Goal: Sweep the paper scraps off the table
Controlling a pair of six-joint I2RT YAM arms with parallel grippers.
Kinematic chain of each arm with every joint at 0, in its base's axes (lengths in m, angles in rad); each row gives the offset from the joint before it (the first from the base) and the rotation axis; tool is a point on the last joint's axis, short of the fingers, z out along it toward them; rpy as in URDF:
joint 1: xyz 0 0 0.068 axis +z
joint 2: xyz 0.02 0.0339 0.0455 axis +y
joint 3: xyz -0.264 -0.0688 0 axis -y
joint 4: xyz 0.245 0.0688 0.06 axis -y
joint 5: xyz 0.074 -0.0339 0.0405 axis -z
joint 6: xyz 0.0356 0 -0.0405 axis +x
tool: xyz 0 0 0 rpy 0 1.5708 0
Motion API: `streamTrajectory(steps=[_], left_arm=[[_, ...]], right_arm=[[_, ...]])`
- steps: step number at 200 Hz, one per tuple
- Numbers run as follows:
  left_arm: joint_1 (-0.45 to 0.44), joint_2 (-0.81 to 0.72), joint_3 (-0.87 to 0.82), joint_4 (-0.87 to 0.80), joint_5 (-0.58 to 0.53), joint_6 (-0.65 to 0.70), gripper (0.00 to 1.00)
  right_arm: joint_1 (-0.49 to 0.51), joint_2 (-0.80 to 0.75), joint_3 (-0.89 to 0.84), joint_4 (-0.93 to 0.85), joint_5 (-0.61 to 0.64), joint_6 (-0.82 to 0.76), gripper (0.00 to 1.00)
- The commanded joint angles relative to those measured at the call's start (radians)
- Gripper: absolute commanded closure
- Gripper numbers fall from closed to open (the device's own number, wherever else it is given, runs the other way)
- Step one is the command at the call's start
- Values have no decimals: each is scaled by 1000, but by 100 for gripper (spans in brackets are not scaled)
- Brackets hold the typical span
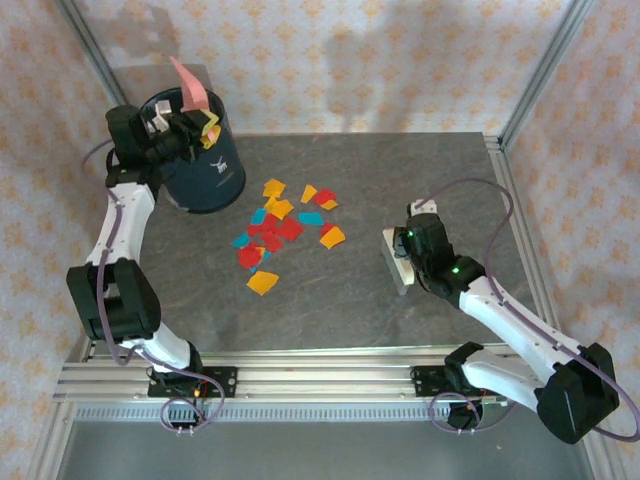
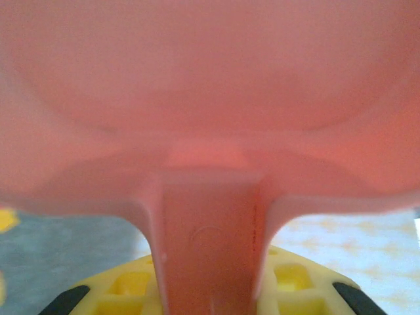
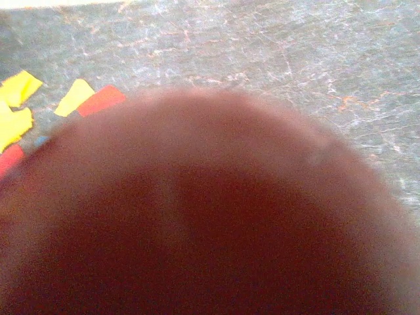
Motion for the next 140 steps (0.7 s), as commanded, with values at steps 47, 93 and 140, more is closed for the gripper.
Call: streamTrajectory(steps=[47,93,140], left_arm=[[-112,-103,241,-947,-468,874,100],[-169,-251,122,-1042,-653,967,100],[-205,-371,13,-1105,-734,1005,100]], right_arm=[[-103,148,73,276,-264,286,100],[-152,382,225,349,-426,437,100],[-151,574,342,495,-483,537,100]])
